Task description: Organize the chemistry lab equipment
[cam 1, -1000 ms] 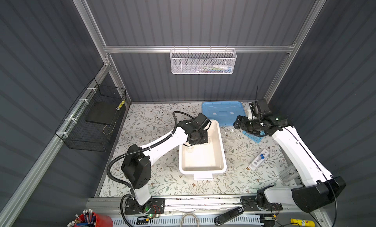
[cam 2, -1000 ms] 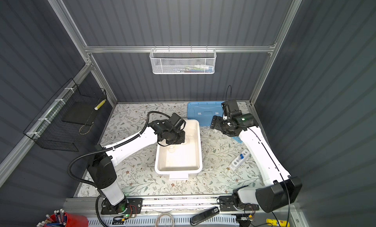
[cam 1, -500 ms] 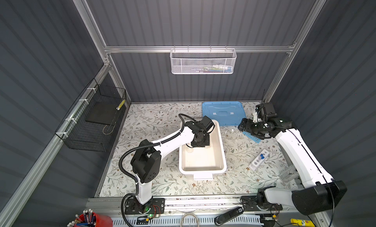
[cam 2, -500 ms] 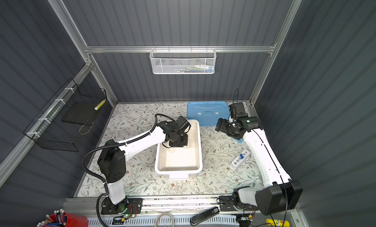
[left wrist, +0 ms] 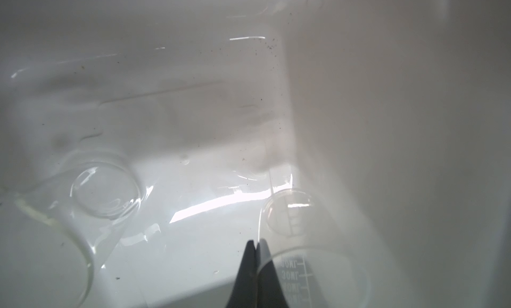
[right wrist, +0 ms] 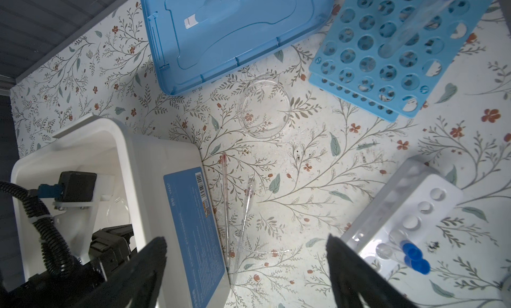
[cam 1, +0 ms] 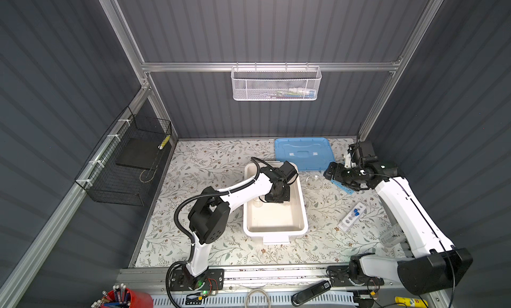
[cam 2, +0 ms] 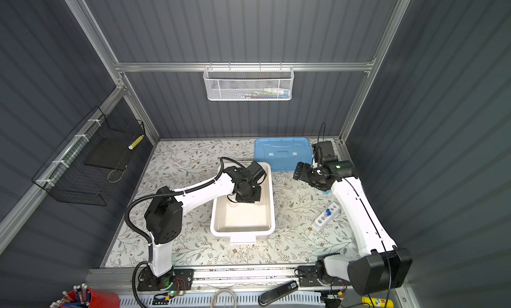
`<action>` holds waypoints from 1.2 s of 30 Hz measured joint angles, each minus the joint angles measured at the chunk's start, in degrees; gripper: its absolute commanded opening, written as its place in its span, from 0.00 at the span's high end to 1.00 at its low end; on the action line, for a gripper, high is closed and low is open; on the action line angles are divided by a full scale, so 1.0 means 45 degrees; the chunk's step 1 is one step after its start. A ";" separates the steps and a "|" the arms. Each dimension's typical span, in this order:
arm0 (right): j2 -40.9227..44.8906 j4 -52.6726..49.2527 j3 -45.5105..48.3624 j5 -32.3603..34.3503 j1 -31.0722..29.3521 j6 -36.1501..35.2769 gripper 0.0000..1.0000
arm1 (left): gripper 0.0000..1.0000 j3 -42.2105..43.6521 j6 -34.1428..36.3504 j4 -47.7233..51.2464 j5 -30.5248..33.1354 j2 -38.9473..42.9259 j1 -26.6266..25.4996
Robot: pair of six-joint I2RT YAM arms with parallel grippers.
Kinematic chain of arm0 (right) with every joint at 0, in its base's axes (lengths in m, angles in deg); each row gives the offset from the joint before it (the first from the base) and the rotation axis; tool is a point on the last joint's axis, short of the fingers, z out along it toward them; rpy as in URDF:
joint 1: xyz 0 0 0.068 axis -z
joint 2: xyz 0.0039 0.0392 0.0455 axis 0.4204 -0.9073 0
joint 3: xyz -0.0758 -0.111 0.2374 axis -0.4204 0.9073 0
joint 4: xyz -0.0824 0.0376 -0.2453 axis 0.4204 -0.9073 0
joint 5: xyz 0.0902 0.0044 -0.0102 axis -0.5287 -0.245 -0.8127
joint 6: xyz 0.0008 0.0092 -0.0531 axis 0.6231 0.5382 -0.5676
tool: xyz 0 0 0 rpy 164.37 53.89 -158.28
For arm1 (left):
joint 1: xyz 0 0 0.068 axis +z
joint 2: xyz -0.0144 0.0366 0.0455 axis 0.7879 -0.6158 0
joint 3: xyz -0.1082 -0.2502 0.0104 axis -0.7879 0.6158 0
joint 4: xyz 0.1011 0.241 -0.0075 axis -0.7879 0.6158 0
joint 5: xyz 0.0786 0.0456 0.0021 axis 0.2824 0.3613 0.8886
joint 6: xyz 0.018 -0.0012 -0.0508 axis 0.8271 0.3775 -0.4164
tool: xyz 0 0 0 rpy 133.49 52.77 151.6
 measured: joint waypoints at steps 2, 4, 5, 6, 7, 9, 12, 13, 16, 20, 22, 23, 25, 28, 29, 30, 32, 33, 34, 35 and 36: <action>0.0000 0.0015 0.0087 -0.0053 0.0005 0.0000 0.09 | 1.00 0.0000 0.0005 0.0000 -0.0015 0.0000 -0.0024; 0.0010 0.0073 0.0151 -0.0136 0.0010 0.0000 0.09 | 1.00 -0.0068 0.0000 0.0019 -0.0053 -0.0019 -0.0078; 0.0010 0.0087 0.0175 -0.0165 0.0010 0.0000 0.09 | 1.00 -0.0131 0.0000 0.0039 -0.0053 -0.0058 -0.0087; 0.0015 0.0112 0.0199 -0.0194 0.0010 -0.0005 0.09 | 1.00 -0.0209 0.0000 0.0044 -0.0058 -0.0121 -0.0117; 0.0015 0.0117 0.0209 -0.0204 0.0010 -0.0005 0.09 | 1.00 -0.0257 0.0000 0.0034 -0.0083 -0.0175 -0.0155; 0.0015 0.0155 0.0214 -0.0238 0.0010 -0.0034 0.09 | 1.00 -0.0282 -0.0005 0.0039 -0.0092 -0.0287 -0.0248; 0.0015 0.0209 0.0238 -0.0282 0.0010 -0.0112 0.09 | 1.00 -0.0282 -0.0005 0.0044 -0.0092 -0.0403 -0.0335; 0.0015 0.0228 0.0267 -0.0296 0.0010 -0.0136 0.09 | 1.00 -0.0282 -0.0010 0.0044 -0.0087 -0.0413 -0.0340; 0.0015 0.0282 0.0442 -0.0379 0.0010 -0.0175 0.09 | 1.00 -0.0282 -0.0010 0.0063 -0.0083 -0.0418 -0.0340; 0.0044 0.0306 0.0748 -0.0481 0.0010 -0.0185 0.09 | 1.00 -0.0282 -0.0015 0.0053 -0.0083 -0.0486 -0.0359; 0.0063 0.0311 0.0865 -0.0486 0.0010 -0.0189 0.09 | 1.00 -0.0282 -0.0015 0.0058 -0.0083 -0.0602 -0.0374; 0.0063 0.0311 0.0894 -0.0486 0.0010 -0.0185 0.09 | 0.99 -0.0282 -0.0015 0.0053 -0.0087 -0.0680 -0.0393; 0.0063 0.0321 0.0952 -0.0481 0.0010 -0.0189 0.09 | 0.99 -0.0282 -0.0015 0.0078 -0.0083 -0.0811 -0.0423; 0.0063 0.0355 0.1059 -0.0481 0.0010 -0.0194 0.09 | 0.99 -0.0282 -0.0015 0.0092 -0.0087 -0.0913 -0.0423; 0.0063 0.0355 0.1103 -0.0481 0.0010 -0.0194 0.09 | 0.99 -0.0282 -0.0015 0.0092 -0.0087 -0.0923 -0.0423; 0.0063 0.0359 0.1141 -0.0481 0.0010 -0.0194 0.09 | 0.98 -0.0282 -0.0015 0.0092 -0.0087 -0.0923 -0.0423; 0.0063 0.0374 0.1268 -0.0476 0.0010 -0.0194 0.09 | 0.97 -0.0282 -0.0015 0.0087 -0.0087 -0.0923 -0.0423; 0.0058 0.0379 0.1326 -0.0471 0.0010 -0.0194 0.09 | 0.96 -0.0282 -0.0015 0.0087 -0.0087 -0.0923 -0.0423; 0.0058 0.0379 0.1384 -0.0476 0.0010 -0.0194 0.09 | 0.95 -0.0282 -0.0015 0.0087 -0.0087 -0.0928 -0.0423; 0.0058 0.0389 0.1443 -0.0476 0.0010 -0.0194 0.09 | 0.94 -0.0282 -0.0015 0.0087 -0.0087 -0.0928 -0.0423; 0.0053 0.0389 0.1486 -0.0476 0.0010 -0.0194 0.09 | 0.94 -0.0282 -0.0019 0.0087 -0.0087 -0.0928 -0.0423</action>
